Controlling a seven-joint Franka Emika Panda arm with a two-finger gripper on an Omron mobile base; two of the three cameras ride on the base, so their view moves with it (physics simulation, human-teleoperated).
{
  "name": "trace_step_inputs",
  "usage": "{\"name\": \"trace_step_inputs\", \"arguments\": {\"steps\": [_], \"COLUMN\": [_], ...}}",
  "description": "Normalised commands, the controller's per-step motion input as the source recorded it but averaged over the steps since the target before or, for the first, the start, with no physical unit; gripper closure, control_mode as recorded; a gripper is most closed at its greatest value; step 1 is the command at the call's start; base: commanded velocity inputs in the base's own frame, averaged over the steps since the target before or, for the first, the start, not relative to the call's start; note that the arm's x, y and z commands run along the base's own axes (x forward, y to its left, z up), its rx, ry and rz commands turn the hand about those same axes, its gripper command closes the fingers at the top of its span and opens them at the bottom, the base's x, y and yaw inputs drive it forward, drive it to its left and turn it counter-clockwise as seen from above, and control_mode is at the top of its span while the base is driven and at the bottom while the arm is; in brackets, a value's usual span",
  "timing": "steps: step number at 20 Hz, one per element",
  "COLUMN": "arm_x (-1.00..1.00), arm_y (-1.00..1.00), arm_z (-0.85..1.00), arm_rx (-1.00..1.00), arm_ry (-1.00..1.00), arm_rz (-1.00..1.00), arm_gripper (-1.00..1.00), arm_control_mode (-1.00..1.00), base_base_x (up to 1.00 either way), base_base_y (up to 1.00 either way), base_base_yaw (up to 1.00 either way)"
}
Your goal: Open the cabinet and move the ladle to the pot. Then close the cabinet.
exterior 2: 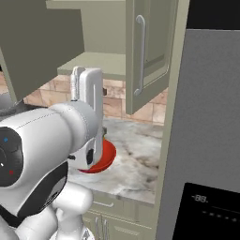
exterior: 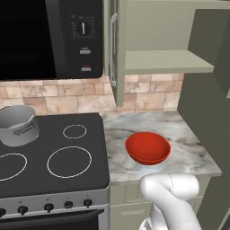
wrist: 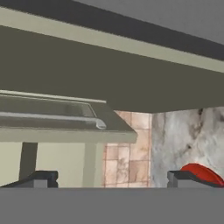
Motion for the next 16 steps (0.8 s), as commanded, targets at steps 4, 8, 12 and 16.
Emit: {"name": "trace_step_inputs", "arguments": {"steps": [4,8,12,16], "arm_x": [0.41,0.37,0.38,0.42], "arm_y": [-0.19,-0.24,-0.24,-0.19], "arm_z": [0.0,0.0,0.0,0.0], "arm_rx": [0.08,0.09,0.09,0.07], "arm_ry": [-0.03,-0.03,-0.03,-0.05], "arm_rz": [0.0,0.0,0.0,0.0], "arm_gripper": [-1.0,-1.0,-1.0,-1.0], "arm_control_mode": [-1.0,-1.0,-1.0,-1.0], "base_base_x": [0.0,0.0,0.0,0.0], "base_base_y": [0.0,0.0,0.0,0.0], "base_base_yaw": [0.0,0.0,0.0,0.0]}}
